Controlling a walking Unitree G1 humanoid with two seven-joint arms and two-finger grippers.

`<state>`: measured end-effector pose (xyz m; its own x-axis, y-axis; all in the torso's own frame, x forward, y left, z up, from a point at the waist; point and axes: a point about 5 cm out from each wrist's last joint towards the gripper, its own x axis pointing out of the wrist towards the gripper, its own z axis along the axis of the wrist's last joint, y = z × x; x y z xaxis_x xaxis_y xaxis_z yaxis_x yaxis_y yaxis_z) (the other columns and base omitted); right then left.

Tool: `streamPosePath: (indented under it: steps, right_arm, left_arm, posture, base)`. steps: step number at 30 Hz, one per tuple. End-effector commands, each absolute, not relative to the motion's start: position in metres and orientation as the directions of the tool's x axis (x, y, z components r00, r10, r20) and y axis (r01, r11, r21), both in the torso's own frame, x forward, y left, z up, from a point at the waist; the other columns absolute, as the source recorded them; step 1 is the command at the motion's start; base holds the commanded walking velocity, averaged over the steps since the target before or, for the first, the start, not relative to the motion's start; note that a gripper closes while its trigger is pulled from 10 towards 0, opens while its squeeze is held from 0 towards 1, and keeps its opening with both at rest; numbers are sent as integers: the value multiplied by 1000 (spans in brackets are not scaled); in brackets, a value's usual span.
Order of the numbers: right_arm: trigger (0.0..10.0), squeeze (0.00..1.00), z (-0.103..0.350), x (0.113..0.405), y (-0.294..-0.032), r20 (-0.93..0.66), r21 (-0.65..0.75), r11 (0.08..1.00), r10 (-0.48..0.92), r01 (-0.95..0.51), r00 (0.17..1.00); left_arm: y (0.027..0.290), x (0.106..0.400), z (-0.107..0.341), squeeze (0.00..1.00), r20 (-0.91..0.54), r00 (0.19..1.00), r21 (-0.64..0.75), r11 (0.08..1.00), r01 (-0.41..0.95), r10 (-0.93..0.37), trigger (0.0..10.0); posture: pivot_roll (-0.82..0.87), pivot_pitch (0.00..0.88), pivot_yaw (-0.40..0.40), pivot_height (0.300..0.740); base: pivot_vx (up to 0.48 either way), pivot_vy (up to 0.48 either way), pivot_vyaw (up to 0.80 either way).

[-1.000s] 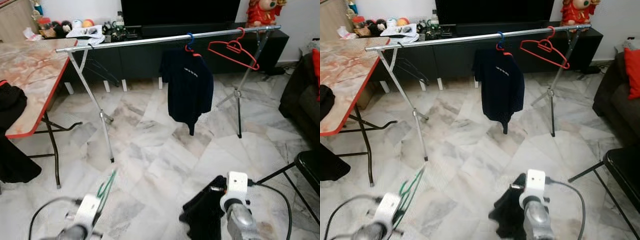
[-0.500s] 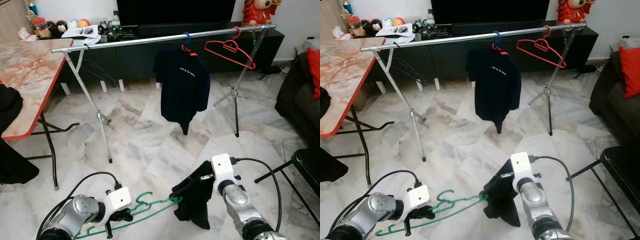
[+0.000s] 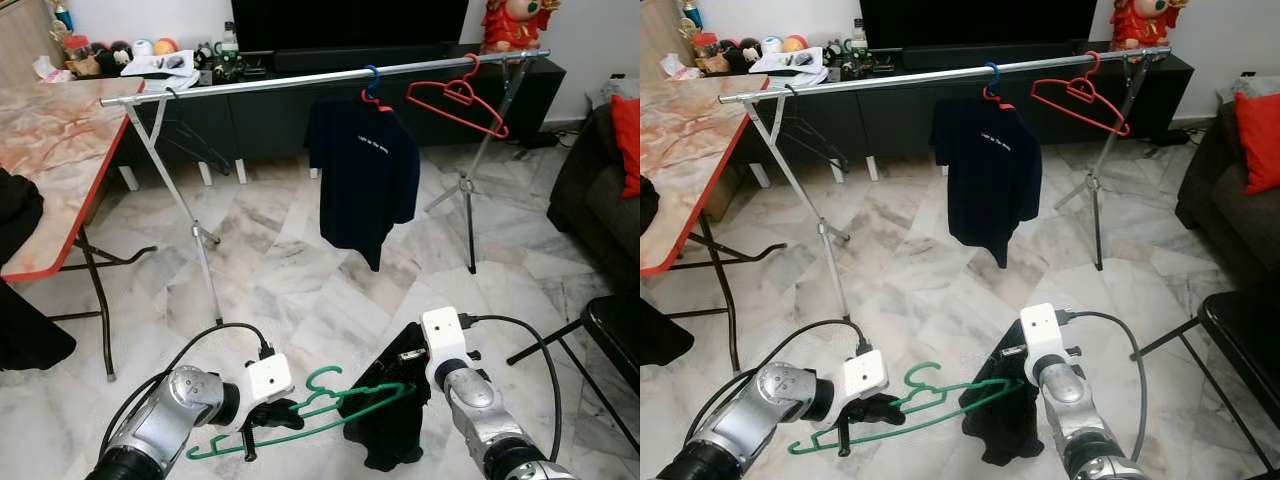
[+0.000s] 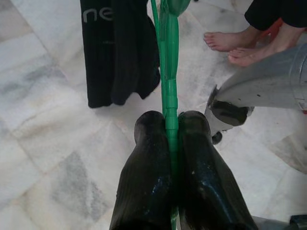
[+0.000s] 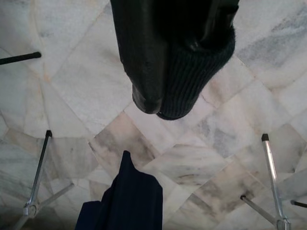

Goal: Hang hanger

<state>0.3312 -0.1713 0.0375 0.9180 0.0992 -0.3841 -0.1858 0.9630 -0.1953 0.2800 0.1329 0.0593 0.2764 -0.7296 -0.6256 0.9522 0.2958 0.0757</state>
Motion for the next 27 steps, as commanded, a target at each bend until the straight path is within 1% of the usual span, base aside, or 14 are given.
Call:
streamPosePath:
  steps: [1, 3, 5, 6, 7, 8, 11, 19, 21, 23, 24, 27]
  right_arm:
    - [10000, 0, 40, 334, -168, -378, -197, 960, 111, -197, 919]
    - [10000, 0, 40, 334, -167, -380, -196, 960, 112, -198, 918]
    - [10000, 0, 40, 333, -167, -383, -196, 961, 109, -196, 917]
    - [10000, 0, 39, 333, -166, -384, -195, 961, 107, -194, 917]
    - [10000, 0, 39, 333, -166, -385, -189, 964, 103, -188, 917]
    - [10000, 0, 39, 333, -166, -386, -185, 965, 102, -185, 917]
    - [10000, 0, 37, 332, -165, -389, -178, 967, 101, -182, 916]
    - [10000, 0, 38, 333, -167, -376, -151, 979, 73, -139, 924]
    - [10000, 0, 40, 334, -166, -365, -117, 988, 48, -97, 930]
    - [10000, 0, 40, 334, -166, -365, -102, 991, 38, -80, 930]
    - [10000, 0, 37, 332, -165, -378, -72, 995, 31, -63, 925]
    - [10000, 0, 35, 330, -163, -383, -37, 998, 41, -60, 923]
  left_arm:
    - [134, 277, 62, 0, -609, 275, 51, 309, 950, -744, 10000]
    - [133, 277, 66, 0, -590, 292, 51, 326, 944, -753, 10000]
    - [131, 279, 69, 0, -572, 328, 70, 353, 933, -752, 10000]
    - [131, 281, 70, 0, -563, 353, 88, 370, 925, -747, 10000]
    - [130, 285, 72, 0, -533, 406, 109, 416, 903, -742, 10000]
    - [130, 286, 73, 0, -519, 427, 112, 436, 893, -741, 10000]
    - [130, 287, 73, 0, -516, 446, 111, 460, 881, -731, 10000]
    - [131, 284, 66, 0, -549, 463, 131, 475, 870, -696, 10000]
    - [130, 287, 64, 0, -551, 493, 149, 501, 852, -674, 10000]
    - [130, 289, 65, 0, -545, 506, 154, 513, 844, -669, 10000]
    - [129, 292, 64, 0, -536, 535, 172, 536, 826, -653, 10000]
    - [127, 292, 65, 0, -527, 538, 169, 539, 825, -658, 10000]
  posture:
    - [32, 85, 16, 740]
    - [32, 84, 16, 740]
    - [33, 82, 16, 740]
    - [33, 79, 18, 740]
    - [32, 76, 18, 740]
    - [32, 76, 18, 740]
    - [33, 71, 19, 740]
    - [30, 71, 19, 740]
    - [29, 74, 18, 740]
    - [29, 74, 18, 740]
    - [30, 79, 18, 740]
    - [29, 83, 18, 740]
  base:
    - [0, 0, 0]
    - [0, 0, 0]
    - [0, 0, 0]
    - [0, 0, 0]
    - [0, 0, 0]
    - [0, 0, 0]
    - [0, 0, 0]
    - [0, 0, 0]
    - [0, 0, 0]
    - [0, 0, 0]
    - [0, 0, 0]
    - [0, 0, 0]
